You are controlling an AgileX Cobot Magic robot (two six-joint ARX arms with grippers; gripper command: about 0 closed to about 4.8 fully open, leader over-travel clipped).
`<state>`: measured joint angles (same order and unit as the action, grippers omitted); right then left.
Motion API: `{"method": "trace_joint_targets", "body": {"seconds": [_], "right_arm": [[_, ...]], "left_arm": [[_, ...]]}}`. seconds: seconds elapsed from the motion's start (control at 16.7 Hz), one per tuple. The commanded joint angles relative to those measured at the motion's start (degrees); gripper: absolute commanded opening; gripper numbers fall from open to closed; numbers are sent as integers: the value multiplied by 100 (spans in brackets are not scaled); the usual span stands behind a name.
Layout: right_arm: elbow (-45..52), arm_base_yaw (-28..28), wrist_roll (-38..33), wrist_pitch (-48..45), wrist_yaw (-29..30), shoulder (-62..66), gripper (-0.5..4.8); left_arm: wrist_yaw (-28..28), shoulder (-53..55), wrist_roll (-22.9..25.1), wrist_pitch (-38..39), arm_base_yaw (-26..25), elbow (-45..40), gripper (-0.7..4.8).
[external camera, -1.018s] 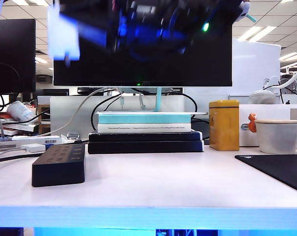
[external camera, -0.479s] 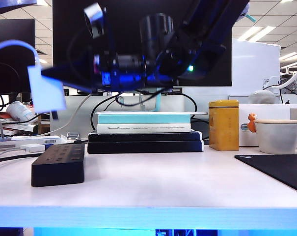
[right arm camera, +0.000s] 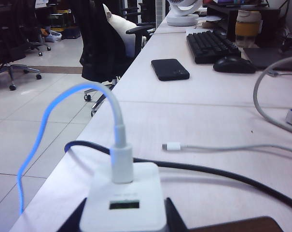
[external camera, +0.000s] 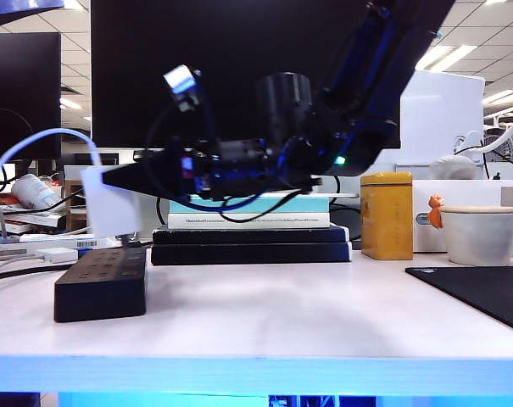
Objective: Plug the white charger into the left socket.
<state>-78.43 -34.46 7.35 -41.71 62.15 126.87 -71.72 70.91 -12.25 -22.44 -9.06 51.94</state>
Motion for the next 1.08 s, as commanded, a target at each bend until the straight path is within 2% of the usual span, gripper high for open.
{"method": "trace_joint_targets", "body": {"seconds": [0.06, 0.6, 0.84, 1.08], "right_arm": [[-234, -37, -26, -208, 352, 157, 0], [-319, -160, -28, -348, 199, 485, 0], [-323, -22, -28, 77, 70, 511, 0], [-326, -44, 20, -72, -79, 546, 0]], "left_arm": [[-2, -9, 24, -33, -4, 15, 479], [-9, -9, 22, -33, -4, 17, 479], [-4, -9, 24, -33, -4, 17, 479], [-4, -9, 24, -33, -2, 17, 479]]}}
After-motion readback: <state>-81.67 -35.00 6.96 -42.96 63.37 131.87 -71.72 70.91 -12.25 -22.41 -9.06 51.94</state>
